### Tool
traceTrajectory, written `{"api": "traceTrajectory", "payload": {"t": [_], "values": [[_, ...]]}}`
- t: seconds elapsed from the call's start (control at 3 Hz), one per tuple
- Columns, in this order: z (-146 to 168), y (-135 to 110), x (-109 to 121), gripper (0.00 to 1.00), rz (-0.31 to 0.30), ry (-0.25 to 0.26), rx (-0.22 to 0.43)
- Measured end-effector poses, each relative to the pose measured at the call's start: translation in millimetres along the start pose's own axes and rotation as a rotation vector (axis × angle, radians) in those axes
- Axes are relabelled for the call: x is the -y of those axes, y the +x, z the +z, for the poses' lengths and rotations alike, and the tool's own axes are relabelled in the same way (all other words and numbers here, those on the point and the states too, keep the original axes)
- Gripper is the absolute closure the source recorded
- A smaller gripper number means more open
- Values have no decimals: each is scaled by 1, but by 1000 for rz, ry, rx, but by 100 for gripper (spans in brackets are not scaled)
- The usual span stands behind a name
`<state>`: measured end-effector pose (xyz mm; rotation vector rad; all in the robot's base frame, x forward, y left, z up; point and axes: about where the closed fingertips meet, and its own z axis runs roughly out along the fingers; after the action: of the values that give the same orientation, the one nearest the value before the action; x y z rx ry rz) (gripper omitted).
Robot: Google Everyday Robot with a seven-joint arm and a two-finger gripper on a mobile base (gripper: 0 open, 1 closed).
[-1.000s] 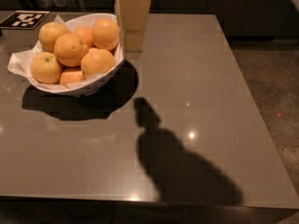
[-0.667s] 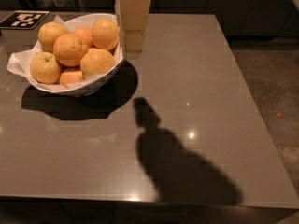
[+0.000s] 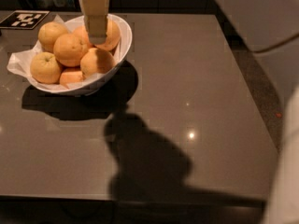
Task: Pick orange from white bowl
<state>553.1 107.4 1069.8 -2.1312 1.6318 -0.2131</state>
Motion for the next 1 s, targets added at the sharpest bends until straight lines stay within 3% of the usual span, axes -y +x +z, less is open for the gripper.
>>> {"api": "traceTrajectory", "payload": {"t": [0.67,1.0], "values": [[50,-43,30,6,-53,-58,30],[72,-54,34,18,-54,-97,46]]}}
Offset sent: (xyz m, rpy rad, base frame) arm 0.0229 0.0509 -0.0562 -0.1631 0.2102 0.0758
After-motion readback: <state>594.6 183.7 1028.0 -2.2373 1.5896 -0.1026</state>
